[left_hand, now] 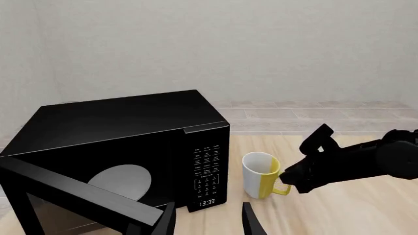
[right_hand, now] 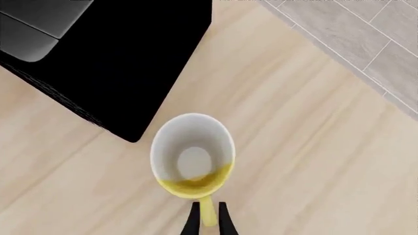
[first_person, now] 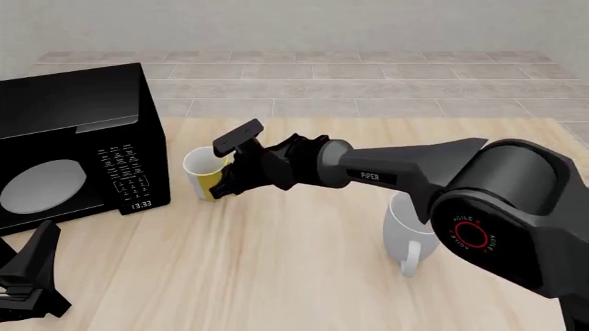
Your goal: Put the yellow and white mug to the front of the white mug.
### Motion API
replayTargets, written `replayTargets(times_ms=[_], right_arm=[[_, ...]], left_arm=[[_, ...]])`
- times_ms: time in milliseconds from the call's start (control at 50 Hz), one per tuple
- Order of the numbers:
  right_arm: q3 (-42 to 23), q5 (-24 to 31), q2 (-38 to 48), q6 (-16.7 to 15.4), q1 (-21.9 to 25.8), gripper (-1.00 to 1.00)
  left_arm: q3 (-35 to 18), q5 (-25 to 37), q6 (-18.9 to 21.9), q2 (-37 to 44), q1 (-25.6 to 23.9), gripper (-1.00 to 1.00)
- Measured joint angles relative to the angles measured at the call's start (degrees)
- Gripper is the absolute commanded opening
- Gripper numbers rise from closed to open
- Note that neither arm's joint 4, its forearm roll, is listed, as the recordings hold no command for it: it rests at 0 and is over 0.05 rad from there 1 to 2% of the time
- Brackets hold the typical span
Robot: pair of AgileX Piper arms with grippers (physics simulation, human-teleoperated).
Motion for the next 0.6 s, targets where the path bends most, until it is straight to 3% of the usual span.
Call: replayTargets(times_ms=[600], right_arm=[[1.0, 0.9, -1.9, -0.9, 0.2, -1.0]], left_arm=[[0.0, 0.0, 0.0, 0.0, 0.0, 1.0]])
